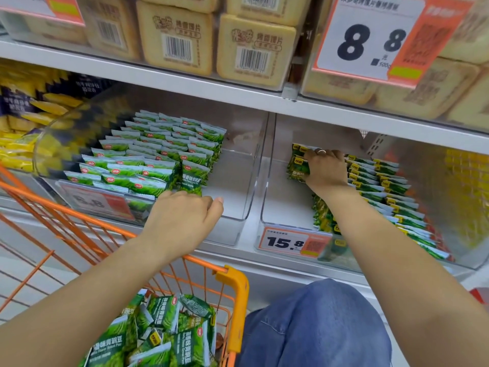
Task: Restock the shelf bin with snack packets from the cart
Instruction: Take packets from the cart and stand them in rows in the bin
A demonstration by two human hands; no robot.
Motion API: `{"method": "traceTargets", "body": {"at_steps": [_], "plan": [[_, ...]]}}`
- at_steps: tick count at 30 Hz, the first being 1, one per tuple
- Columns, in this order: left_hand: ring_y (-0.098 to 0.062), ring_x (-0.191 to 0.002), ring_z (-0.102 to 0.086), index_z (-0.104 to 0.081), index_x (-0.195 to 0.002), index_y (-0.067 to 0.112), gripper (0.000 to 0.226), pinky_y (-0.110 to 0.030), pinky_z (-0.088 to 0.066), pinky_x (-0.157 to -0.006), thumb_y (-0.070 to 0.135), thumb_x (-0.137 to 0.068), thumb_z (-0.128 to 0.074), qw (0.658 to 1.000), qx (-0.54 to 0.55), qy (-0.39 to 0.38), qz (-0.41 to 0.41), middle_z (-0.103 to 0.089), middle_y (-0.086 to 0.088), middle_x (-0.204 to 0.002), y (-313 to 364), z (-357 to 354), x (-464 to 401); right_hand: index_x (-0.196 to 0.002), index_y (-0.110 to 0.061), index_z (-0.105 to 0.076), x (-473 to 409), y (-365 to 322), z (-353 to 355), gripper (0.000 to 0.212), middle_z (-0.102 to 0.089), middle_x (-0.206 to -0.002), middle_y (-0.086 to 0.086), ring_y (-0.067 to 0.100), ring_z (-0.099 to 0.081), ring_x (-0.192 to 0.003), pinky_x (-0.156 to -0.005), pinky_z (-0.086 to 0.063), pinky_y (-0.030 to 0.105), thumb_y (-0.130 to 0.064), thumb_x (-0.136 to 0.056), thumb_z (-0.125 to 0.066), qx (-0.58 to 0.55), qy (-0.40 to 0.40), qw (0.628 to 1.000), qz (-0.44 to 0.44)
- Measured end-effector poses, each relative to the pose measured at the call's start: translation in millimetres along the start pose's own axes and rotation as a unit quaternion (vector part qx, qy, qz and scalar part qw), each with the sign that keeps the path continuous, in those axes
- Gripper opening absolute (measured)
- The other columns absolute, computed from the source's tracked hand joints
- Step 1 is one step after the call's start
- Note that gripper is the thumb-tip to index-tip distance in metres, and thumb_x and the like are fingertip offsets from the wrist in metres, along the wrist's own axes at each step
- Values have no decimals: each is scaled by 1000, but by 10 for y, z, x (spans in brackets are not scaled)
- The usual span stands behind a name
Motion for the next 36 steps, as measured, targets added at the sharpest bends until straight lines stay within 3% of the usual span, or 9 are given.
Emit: {"method": "traceTargets", "body": {"at_steps": [6, 10, 13, 17, 20, 24, 28, 33, 36], "plan": [[-27, -51, -42, -40, -58, 19, 53, -37, -46, -66, 42, -95, -11, 1000, -27, -10, -13, -38, 1, -49, 23, -1, 8, -132, -12, -44, 9, 1, -34, 49, -62, -119, 11, 31, -55, -114, -104, -31, 37, -20, -88, -62, -1, -1, 1000, 15], [-27, -55, -43, -41, -62, 19, 55, -37, -44, -70, 45, -92, -4, 1000, -20, -10, -13, -40, 0, -53, 29, 7, 6, -136, -14, -44, 25, 50, -34, 51, -49, -135, 13, 34, -46, -122, -104, -33, 43, -16, -88, -60, 18, -4, 1000, -18], [-27, -51, -45, -40, -60, 19, 49, -38, -47, -66, 41, -96, -14, 1000, -17, -9, -2, -41, 0, -50, 13, 8, 6, -138, -13, -43, 40, 34, -46, 53, -46, -137, 15, 36, -44, -124, -105, -33, 45, -11, -87, -57, 31, -29, 999, -33], [-27, -50, -45, -41, -60, 18, 48, -37, -46, -64, 39, -96, -16, 1000, -11, -9, 4, -41, -1, -49, 7, 2, 0, -146, -13, -25, 79, -36, -30, 70, -36, -145, 15, 36, -36, -132, -110, -27, 47, -5, -84, -55, 38, -43, 998, -31], [-27, -51, -45, -40, -61, 19, 48, -36, -46, -64, 40, -96, -15, 1000, -9, -4, 1, -41, 0, -49, 11, 13, 5, -152, -20, -5, 89, -156, 14, 84, -17, -156, 14, 33, -18, -143, -117, -15, 47, -4, -86, -54, 80, -30, 996, 32], [-26, -54, -41, -39, -60, 20, 54, -34, -40, -67, 45, -92, -4, 1000, -5, 0, -7, -36, 2, -51, 34, 35, 11, -152, -19, -4, 157, -446, -129, 60, 0, -160, 12, 30, 3, -147, -117, 0, 50, -16, -100, -35, 231, -78, 957, 160], [-26, -54, -41, -39, -59, 20, 55, -34, -40, -67, 46, -92, -4, 1000, -17, -6, -21, -36, 3, -50, 44, 12, 14, -152, -15, -13, 189, -473, -274, 49, 3, -161, 10, 30, 6, -147, -115, 6, 53, -22, -105, -26, 338, -133, 912, 190], [-25, -57, -44, -42, -61, 20, 59, -34, -41, -70, 48, -88, 3, 999, -17, -36, -9, -41, 2, -53, 29, -10, 5, -153, -18, -9, 155, -397, -256, 51, 1, -161, 7, 28, 7, -148, -115, 6, 53, -24, -105, -24, 290, -137, 936, 146], [-24, -64, -48, -44, -66, 20, 59, -34, -41, -76, 48, -92, 1, 998, -22, -58, 13, -45, 2, -58, 20, -25, -7, -153, -23, -9, 155, -334, -189, 59, 1, -161, 4, 23, 8, -148, -116, 7, 50, -16, -100, -35, 190, -137, 963, 134]]}}
Point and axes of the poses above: each hand's wrist, its own x-axis away from the middle knuckle, its own z-axis out of the back of the hand, y = z × x, the point moved 9 cm from there along -x, towards the middle knuckle
